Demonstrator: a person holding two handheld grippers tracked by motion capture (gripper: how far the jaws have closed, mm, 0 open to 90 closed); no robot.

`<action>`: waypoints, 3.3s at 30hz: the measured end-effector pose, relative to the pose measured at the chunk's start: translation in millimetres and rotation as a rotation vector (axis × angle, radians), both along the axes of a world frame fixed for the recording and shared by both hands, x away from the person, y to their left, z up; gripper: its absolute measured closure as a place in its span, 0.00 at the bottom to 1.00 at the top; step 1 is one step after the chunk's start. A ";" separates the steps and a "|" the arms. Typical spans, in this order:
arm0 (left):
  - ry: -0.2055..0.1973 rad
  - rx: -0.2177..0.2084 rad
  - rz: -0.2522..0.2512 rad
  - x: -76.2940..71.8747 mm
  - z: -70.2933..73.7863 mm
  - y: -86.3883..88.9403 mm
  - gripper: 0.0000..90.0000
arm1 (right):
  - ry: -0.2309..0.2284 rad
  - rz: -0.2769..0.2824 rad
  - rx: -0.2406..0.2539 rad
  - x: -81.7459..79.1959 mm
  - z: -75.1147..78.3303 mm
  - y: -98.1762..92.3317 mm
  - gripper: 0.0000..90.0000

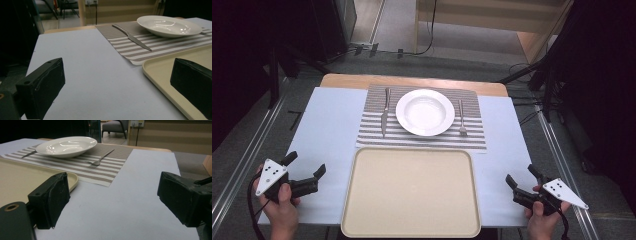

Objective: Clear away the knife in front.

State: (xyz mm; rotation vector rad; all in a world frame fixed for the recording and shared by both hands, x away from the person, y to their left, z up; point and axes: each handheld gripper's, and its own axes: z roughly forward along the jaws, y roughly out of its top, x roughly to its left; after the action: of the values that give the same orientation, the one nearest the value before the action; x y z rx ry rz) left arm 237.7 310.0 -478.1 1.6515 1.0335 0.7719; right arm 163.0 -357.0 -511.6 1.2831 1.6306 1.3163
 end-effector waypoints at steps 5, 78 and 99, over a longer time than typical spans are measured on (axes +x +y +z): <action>-0.019 -0.027 -0.034 0.7 14.3 -8.7 0.00 | 0.001 0.010 -0.016 -0.1 1.2 2.9 0.11; 0.160 -0.030 -0.222 173.2 54.4 -135.4 0.00 | 0.007 0.086 -0.040 -6.8 7.9 8.3 0.11; 0.263 0.004 -0.195 226.4 42.6 -154.3 0.00 | 0.014 0.092 -0.042 -3.2 5.5 7.6 0.11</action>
State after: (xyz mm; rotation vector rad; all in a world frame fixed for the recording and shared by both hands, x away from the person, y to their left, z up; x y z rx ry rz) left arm 464.1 155.7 -435.5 1.8604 1.0310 0.4362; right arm 159.8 -349.4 -506.1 1.2080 1.7363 1.3233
